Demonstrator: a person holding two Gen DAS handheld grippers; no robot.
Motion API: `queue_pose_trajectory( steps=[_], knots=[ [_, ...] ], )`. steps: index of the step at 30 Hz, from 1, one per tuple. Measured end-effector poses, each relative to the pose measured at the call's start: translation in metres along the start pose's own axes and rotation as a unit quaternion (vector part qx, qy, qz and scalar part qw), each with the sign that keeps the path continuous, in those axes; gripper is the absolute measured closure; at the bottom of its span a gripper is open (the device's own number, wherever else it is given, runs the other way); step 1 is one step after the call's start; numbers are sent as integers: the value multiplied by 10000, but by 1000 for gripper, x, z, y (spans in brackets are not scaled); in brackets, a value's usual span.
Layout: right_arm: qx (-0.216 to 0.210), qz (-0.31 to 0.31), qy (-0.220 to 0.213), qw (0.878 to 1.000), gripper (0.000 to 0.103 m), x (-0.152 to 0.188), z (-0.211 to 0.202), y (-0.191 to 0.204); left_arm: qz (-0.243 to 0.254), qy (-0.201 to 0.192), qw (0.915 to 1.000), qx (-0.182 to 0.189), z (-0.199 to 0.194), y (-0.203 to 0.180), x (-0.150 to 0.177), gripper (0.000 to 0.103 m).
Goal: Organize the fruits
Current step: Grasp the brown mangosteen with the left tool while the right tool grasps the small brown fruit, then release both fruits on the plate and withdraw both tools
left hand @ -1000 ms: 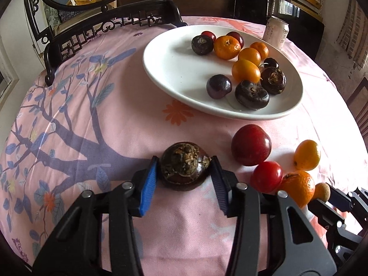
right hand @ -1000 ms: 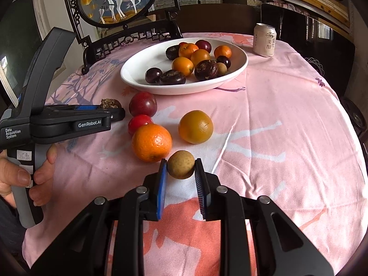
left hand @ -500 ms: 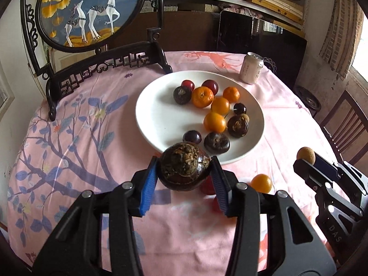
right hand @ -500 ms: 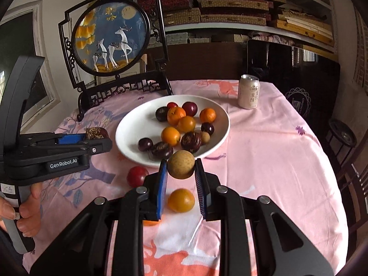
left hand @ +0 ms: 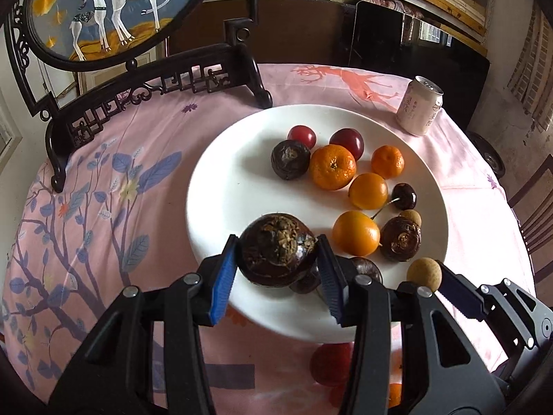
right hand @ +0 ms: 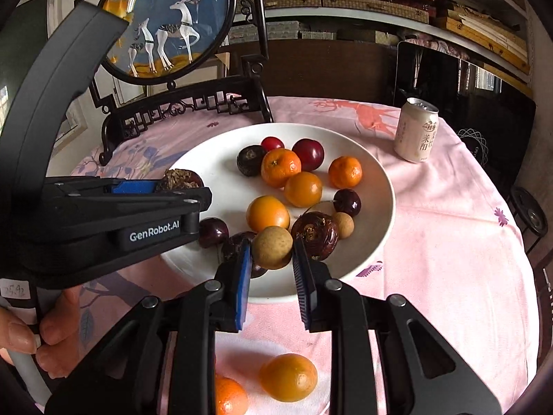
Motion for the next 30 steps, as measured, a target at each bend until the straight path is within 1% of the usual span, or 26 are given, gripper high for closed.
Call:
queue_pose_trajectory(
  steps=[3,5,6,7,8,9,10,14,16,17,20,23,25,30],
  knots=[
    [37,5,66,10000,79,1,8,-2,-7,35,10000,-20,7,-1,-2,57],
    [-36,44,160,9999,78,1,14,-4,-115,55,9999,-38,11,0,-3,54],
    [-11,67,152,9999,74,1,14,-5,-179,19,9998,-72,10,2,-3,43],
    [23,82,114,9999,71,1,12,-6,-220,-50,9997,-128,8,3,-4,35],
    [36,96,98,9999,68,1,11,-6,-227,-112,9995,-169,5,4,-4,34],
    [40,130,82,9999,59,2,8,-7,-220,-139,9995,-174,3,4,-4,31],
    [49,172,43,9998,56,3,4,-9,-226,-150,9995,-168,0,5,-3,31],
    [18,280,16,9996,55,8,-10,-16,-338,-200,9991,-160,-14,13,2,29],
    [23,347,21,9994,54,13,-18,-21,-350,-240,9989,-183,-22,17,7,24],
    [27,369,29,9993,54,16,-23,-23,-338,-277,9988,-197,-26,18,11,24],
    [30,427,51,9991,50,26,-36,-28,-348,-309,9987,-214,-38,24,25,22],
    [12,424,110,9990,50,38,-47,-28,-348,-285,9988,-172,-49,30,41,21],
    [-6,404,115,9991,50,46,-54,-26,-362,-298,9986,-243,-55,35,52,18],
    [-127,349,218,9991,50,66,-65,-16,-307,-239,9987,-326,-64,40,78,18]
  ],
)
Point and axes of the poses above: each gripper's, at about its wrist camera, not at the fingertips, and z roughly the way its jaws point, y to its left, x to its underside, the point moved 1 cm from there along z, roughly the way its jaws point, and after that the axes turned 1 degree about x, right-handed, at the moved point
